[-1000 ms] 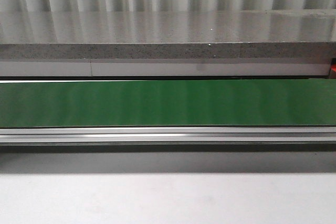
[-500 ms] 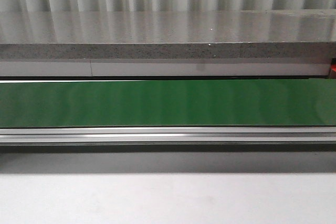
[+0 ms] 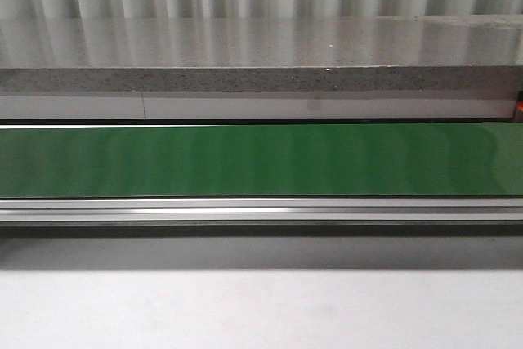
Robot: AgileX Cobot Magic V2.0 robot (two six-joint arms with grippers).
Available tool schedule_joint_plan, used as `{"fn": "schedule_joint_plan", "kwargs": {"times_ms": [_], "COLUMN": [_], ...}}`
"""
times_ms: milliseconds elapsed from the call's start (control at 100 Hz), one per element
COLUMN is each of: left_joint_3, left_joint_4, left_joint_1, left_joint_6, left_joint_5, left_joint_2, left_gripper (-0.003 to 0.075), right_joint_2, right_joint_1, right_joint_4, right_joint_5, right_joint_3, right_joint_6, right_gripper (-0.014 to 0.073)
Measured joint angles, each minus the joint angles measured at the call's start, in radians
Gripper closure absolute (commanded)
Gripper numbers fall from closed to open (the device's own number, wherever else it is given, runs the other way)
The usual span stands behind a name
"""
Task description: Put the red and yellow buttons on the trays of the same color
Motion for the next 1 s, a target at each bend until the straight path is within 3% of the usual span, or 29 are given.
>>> {"fn": "schedule_joint_plan", "kwargs": {"times_ms": [260, 720, 1000], "left_joint_3": [0.132, 0.405, 0.476], "left_joint_4": [-0.072, -0.098, -0.099], "left_joint_1": [0.000, 0.065, 0.072], "left_joint_6": [0.060, 0.076, 0.076], "left_joint_5": [-0.243, -0.267, -0.277], "left_joint_2": [-0.074, -0.348, -0.469], "left_gripper": [0.0740, 0.0740, 0.0740], "right_joint_2": [0.000, 0.000, 0.000], "right_joint_1": [0.000, 0.000, 0.000], "right_joint_4": [0.000, 0.000, 0.000], "right_joint_5": [0.000, 0.000, 0.000], "right_joint_3": [0.000, 0.000, 0.000], "right_joint_6": [0.000, 0.000, 0.000], "right_gripper": [0.0661, 0.0661, 0.0661]}}
